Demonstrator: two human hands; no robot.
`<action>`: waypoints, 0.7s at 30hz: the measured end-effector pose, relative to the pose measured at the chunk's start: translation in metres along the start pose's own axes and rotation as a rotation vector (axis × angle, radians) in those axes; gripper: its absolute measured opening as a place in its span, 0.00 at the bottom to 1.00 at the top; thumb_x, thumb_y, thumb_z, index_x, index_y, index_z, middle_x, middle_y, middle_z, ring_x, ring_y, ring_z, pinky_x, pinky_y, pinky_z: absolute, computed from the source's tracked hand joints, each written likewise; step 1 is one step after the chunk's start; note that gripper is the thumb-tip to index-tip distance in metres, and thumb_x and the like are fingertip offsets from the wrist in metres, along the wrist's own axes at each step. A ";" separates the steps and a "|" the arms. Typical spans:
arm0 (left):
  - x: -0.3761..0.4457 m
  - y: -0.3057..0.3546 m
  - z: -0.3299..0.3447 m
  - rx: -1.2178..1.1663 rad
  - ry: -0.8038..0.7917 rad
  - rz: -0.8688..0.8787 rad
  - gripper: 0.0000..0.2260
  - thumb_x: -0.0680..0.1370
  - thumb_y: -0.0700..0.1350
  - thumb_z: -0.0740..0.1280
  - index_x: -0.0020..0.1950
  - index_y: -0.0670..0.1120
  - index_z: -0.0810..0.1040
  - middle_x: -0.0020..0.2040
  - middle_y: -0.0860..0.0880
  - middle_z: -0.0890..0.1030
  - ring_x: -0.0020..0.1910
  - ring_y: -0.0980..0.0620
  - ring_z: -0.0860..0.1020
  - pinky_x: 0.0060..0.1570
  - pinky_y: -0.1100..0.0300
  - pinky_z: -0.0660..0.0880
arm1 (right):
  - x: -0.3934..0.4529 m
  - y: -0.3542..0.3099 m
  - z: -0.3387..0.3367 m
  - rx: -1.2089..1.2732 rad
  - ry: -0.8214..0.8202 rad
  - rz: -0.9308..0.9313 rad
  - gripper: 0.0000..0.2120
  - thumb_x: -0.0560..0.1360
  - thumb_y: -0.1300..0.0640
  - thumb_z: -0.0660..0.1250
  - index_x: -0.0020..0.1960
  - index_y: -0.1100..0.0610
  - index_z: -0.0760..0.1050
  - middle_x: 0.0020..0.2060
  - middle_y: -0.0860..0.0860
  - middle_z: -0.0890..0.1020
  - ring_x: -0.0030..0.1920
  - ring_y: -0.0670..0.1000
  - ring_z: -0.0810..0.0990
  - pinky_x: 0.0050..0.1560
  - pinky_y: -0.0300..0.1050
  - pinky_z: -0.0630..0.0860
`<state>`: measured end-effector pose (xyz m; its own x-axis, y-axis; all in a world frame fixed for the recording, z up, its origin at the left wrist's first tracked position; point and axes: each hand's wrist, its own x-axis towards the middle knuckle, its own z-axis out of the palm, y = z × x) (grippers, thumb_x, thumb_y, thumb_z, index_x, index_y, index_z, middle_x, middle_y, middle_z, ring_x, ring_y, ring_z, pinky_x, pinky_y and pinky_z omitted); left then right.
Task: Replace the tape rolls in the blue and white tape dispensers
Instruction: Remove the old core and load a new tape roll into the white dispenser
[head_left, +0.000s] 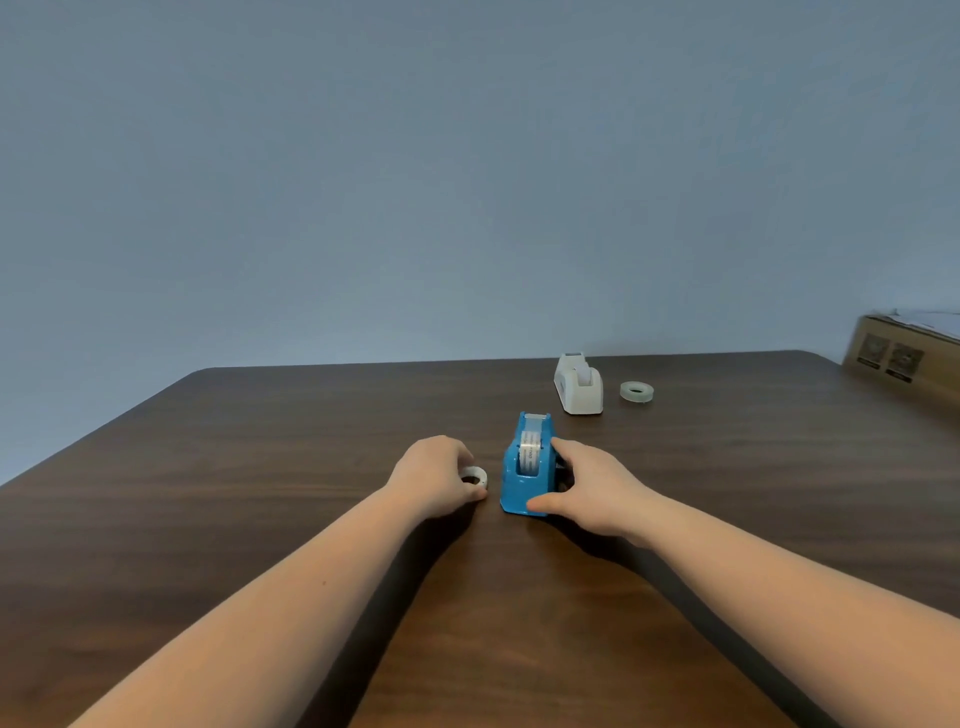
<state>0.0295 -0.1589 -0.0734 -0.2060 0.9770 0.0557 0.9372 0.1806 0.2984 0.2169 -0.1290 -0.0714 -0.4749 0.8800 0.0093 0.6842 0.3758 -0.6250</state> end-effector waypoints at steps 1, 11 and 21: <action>0.002 -0.002 -0.001 -0.004 0.009 -0.007 0.22 0.73 0.53 0.71 0.65 0.47 0.76 0.62 0.49 0.80 0.61 0.50 0.76 0.59 0.57 0.73 | 0.002 0.001 -0.001 0.007 -0.010 -0.005 0.36 0.70 0.52 0.74 0.73 0.52 0.63 0.69 0.49 0.72 0.67 0.50 0.72 0.67 0.47 0.70; 0.027 -0.038 0.002 -0.164 0.139 -0.078 0.23 0.74 0.53 0.70 0.67 0.46 0.74 0.64 0.49 0.78 0.64 0.50 0.75 0.62 0.58 0.71 | 0.030 -0.003 0.008 -0.042 -0.004 -0.046 0.39 0.75 0.54 0.69 0.78 0.54 0.50 0.75 0.50 0.63 0.73 0.50 0.65 0.70 0.45 0.65; 0.072 -0.050 0.010 -0.238 0.178 -0.068 0.24 0.74 0.53 0.70 0.68 0.46 0.74 0.65 0.49 0.78 0.65 0.50 0.75 0.63 0.58 0.70 | 0.072 -0.009 0.016 -0.029 0.025 -0.064 0.36 0.76 0.56 0.67 0.77 0.53 0.51 0.74 0.50 0.65 0.72 0.50 0.66 0.69 0.44 0.65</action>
<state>-0.0295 -0.0967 -0.0934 -0.3319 0.9244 0.1880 0.8316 0.1926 0.5209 0.1675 -0.0742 -0.0773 -0.5048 0.8605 0.0682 0.6687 0.4398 -0.5995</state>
